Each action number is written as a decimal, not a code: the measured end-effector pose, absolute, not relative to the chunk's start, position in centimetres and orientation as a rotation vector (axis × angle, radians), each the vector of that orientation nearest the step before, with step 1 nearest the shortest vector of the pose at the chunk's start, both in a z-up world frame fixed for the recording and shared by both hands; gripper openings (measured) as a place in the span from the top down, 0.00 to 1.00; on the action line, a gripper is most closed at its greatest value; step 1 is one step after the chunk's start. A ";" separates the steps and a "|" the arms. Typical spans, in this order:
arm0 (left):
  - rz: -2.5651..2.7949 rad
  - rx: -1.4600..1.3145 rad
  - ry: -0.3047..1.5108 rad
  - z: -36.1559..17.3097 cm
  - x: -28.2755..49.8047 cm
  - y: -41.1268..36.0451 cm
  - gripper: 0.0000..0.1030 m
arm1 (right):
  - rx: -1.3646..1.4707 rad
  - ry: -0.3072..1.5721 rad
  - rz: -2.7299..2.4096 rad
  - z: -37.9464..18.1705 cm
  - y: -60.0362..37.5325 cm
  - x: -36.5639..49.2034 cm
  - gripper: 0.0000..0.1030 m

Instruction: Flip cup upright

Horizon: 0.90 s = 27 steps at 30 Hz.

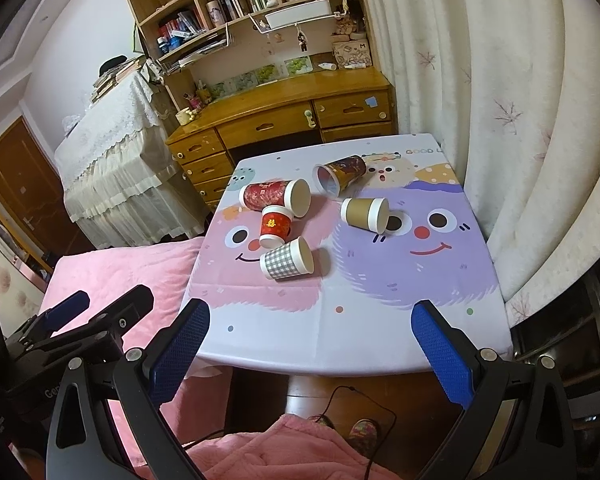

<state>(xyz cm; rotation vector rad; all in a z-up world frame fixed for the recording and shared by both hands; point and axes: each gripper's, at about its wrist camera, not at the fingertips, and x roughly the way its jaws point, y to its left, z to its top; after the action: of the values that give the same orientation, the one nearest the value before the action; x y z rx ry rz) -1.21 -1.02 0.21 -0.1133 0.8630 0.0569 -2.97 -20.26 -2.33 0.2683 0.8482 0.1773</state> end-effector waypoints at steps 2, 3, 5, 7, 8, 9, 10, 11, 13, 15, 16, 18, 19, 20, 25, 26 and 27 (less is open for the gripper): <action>0.058 -0.117 0.873 0.2 -1.1 -1.1 0.02 | 0.271 0.853 0.179 -2.2 -20.4 -2.9 0.01; 0.055 -0.126 0.870 0.2 -0.9 -1.1 0.02 | 0.272 0.852 0.179 -2.2 -20.4 -2.9 0.01; 0.047 -0.137 0.869 0.2 -0.6 -1.1 0.02 | 0.272 0.846 0.179 -2.2 -20.2 -3.0 0.01; 0.044 -0.137 0.881 0.2 -0.4 -1.4 0.02 | 0.264 0.840 0.186 -2.1 -20.0 -2.8 0.01; 0.066 -0.087 0.858 0.1 -0.4 -1.5 0.02 | 0.259 0.835 0.187 -1.9 -19.9 -2.8 0.01; 0.065 -0.090 0.868 0.1 -0.3 -1.7 0.02 | 0.257 0.829 0.191 -1.7 -20.0 -2.9 0.01; 0.066 -0.092 0.874 0.1 -0.2 -1.8 0.02 | 0.257 0.824 0.194 -1.5 -20.1 -2.8 0.01; 0.070 -0.092 0.880 0.1 -0.1 -1.9 0.02 | 0.258 0.820 0.195 -1.5 -20.2 -2.8 0.01; 0.075 -0.099 0.892 0.3 0.1 -1.9 0.02 | 0.267 0.818 0.199 -1.0 -20.3 -2.8 0.01; 0.079 -0.103 0.904 0.4 0.1 -2.0 0.02 | 0.280 0.816 0.203 -0.4 -21.4 -2.4 0.01; 0.083 -0.100 0.918 0.5 0.1 -2.1 0.02 | 0.285 0.811 0.203 -0.2 -21.4 -2.6 0.01; 0.085 -0.094 0.946 0.6 0.3 -2.3 0.02 | 0.290 0.809 0.200 0.0 -21.8 -2.6 0.01; 0.081 -0.096 0.959 0.5 0.4 -2.3 0.02 | 0.295 0.809 0.198 0.1 -22.1 -2.6 0.01; 0.074 -0.098 0.953 0.4 0.5 -2.4 0.02 | 0.299 0.811 0.196 0.1 -22.1 -2.7 0.01; 0.048 -0.063 0.937 0.1 1.3 -2.8 0.02 | 0.316 0.834 0.181 -0.2 -22.9 -2.1 0.01; 0.043 -0.064 0.945 0.0 1.6 -2.7 0.02 | 0.320 0.842 0.176 -0.3 -23.1 -1.8 0.01; 0.037 -0.067 0.948 -0.1 1.9 -2.6 0.02 | 0.322 0.847 0.172 -0.5 -23.2 -1.5 0.01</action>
<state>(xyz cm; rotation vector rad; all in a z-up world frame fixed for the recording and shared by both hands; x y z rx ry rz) 1.92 -2.64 -0.14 -0.0670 0.9478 0.0366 -1.48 -23.16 -0.46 0.3217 0.8474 0.1718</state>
